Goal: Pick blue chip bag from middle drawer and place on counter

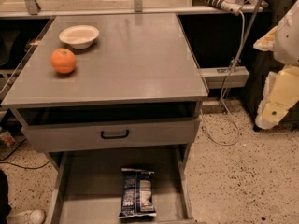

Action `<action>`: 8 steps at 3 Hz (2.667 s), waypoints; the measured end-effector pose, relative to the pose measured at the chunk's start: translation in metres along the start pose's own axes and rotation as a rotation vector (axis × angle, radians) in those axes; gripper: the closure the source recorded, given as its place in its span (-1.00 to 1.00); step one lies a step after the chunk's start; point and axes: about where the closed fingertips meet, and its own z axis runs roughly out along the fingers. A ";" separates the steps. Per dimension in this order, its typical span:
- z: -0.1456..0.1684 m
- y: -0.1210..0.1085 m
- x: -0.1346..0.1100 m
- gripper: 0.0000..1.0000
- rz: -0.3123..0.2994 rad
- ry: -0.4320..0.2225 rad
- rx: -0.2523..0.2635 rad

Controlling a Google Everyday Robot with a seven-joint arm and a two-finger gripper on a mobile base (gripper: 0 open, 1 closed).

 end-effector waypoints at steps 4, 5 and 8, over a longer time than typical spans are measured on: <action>0.026 0.032 -0.010 -1.00 0.003 -0.056 -0.049; 0.035 0.051 -0.015 -1.00 -0.051 -0.050 -0.054; 0.125 0.138 -0.029 -1.00 -0.135 -0.046 -0.219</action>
Offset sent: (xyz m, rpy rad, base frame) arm -0.0109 0.0114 -0.0228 0.0428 0.0173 -0.0027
